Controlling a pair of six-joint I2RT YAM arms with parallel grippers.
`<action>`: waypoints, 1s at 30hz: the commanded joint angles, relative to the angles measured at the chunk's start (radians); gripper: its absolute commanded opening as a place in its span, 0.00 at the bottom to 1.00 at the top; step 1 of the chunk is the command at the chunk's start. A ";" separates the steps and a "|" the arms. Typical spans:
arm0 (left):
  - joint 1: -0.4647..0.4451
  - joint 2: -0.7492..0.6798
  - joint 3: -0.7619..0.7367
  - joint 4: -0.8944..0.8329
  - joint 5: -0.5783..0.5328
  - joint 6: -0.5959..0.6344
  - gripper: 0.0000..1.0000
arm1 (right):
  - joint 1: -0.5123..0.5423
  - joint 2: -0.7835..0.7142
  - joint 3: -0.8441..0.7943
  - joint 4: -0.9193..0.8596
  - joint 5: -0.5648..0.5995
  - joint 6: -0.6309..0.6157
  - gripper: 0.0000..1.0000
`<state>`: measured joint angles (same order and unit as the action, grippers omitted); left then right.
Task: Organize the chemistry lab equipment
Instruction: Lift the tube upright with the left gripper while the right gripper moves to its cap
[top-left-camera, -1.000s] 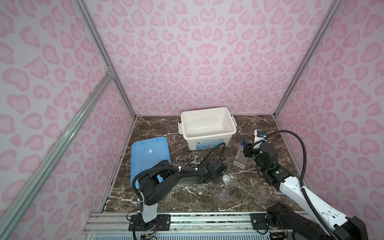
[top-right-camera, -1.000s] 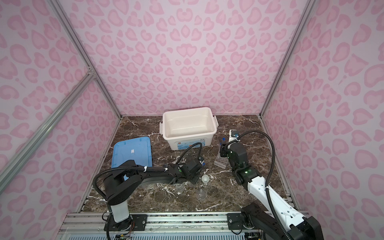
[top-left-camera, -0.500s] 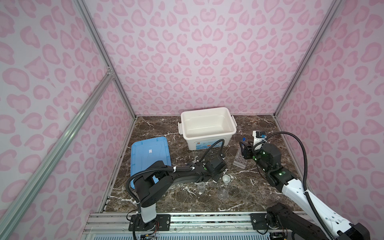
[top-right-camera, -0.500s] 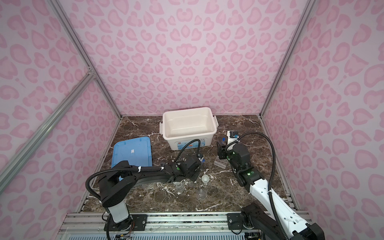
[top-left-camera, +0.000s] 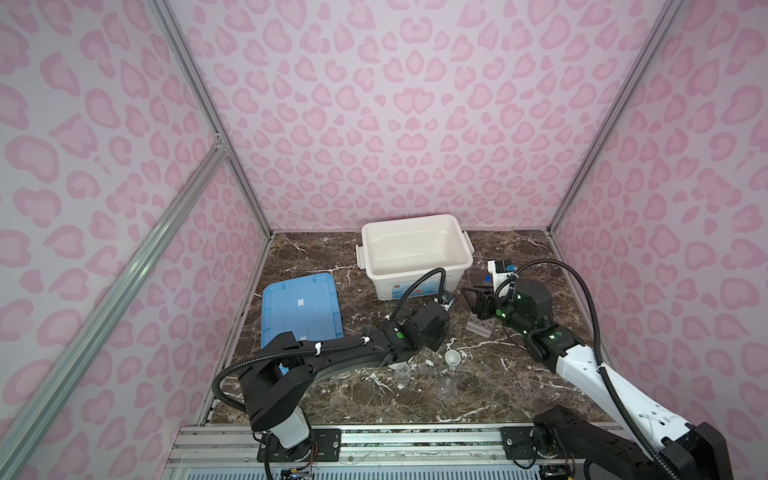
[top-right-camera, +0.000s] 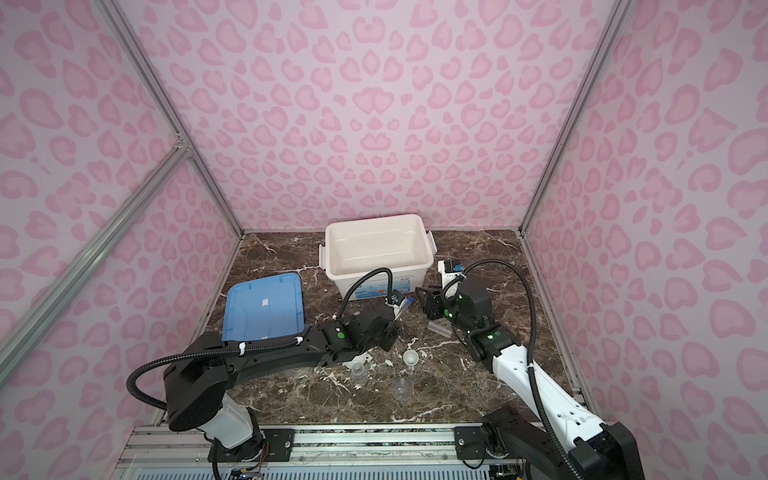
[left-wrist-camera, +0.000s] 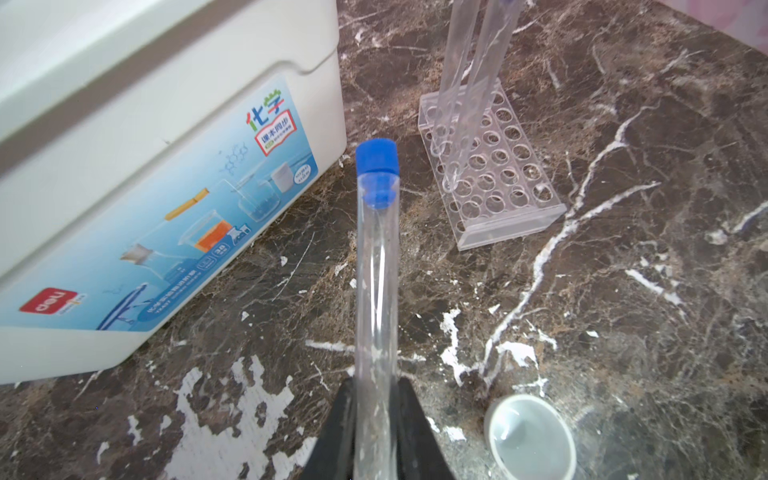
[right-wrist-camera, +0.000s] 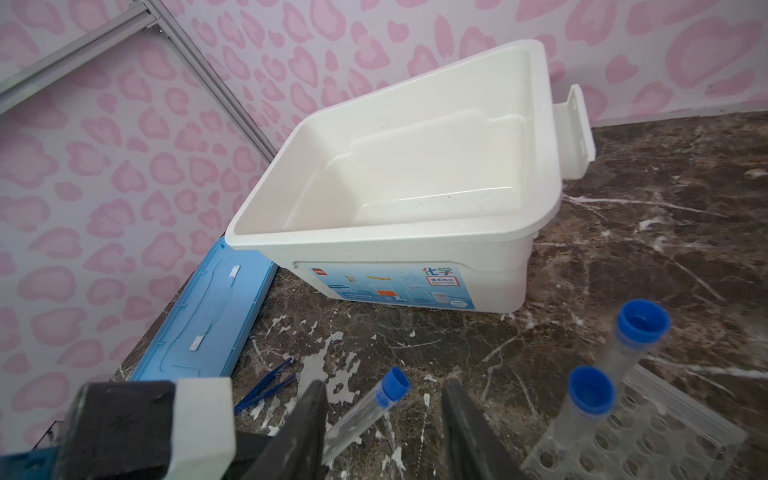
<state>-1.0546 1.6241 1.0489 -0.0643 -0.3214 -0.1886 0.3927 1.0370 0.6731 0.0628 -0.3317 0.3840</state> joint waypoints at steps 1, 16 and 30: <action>-0.005 -0.033 -0.022 0.084 -0.016 0.037 0.19 | 0.000 0.025 0.009 0.030 -0.078 0.037 0.47; -0.021 -0.105 -0.081 0.165 -0.017 0.061 0.19 | -0.038 0.139 0.043 0.054 -0.248 0.127 0.44; -0.024 -0.099 -0.072 0.179 -0.021 0.061 0.20 | -0.039 0.137 0.026 0.097 -0.287 0.165 0.32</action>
<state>-1.0763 1.5307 0.9722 0.0765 -0.3367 -0.1318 0.3534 1.1793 0.7067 0.1295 -0.6025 0.5392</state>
